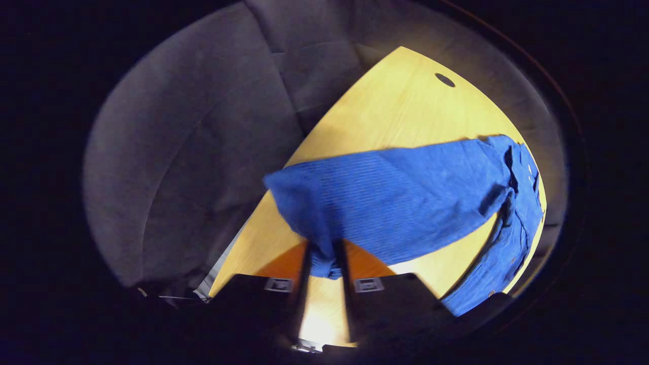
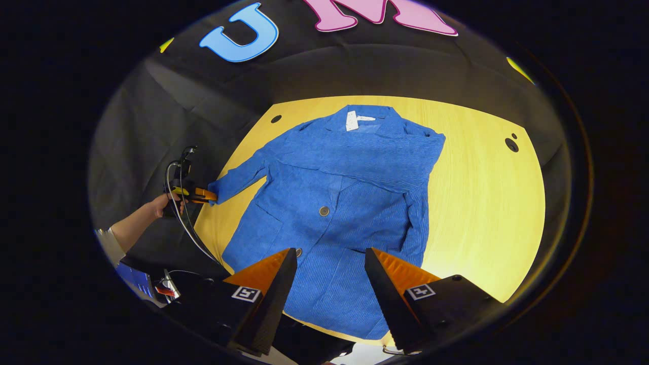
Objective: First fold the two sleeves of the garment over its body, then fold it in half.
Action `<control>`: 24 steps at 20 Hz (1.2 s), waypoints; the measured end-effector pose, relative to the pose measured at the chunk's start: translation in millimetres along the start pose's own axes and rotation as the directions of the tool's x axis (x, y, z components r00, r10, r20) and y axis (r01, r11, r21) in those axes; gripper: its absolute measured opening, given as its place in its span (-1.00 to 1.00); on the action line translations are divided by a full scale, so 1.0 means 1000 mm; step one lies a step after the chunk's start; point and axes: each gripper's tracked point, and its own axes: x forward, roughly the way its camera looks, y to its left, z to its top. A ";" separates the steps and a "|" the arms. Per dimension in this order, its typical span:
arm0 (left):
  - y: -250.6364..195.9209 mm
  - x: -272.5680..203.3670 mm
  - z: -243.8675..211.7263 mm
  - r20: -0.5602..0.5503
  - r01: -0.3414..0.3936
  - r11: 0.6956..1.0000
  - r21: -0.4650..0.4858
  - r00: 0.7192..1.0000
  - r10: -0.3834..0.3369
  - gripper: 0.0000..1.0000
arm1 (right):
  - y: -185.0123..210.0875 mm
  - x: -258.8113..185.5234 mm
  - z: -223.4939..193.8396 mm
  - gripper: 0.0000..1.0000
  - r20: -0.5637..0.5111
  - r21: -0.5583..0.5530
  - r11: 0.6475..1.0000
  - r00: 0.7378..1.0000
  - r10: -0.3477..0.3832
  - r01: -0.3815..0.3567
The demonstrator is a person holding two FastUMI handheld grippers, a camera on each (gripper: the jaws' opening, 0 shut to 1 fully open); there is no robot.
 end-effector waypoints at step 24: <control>-0.313 -0.224 0.055 0.435 0.042 0.842 0.538 0.842 -0.320 -1.00 | -0.072 -0.060 -0.012 0.76 0.127 0.145 0.989 0.992 -0.003 -0.016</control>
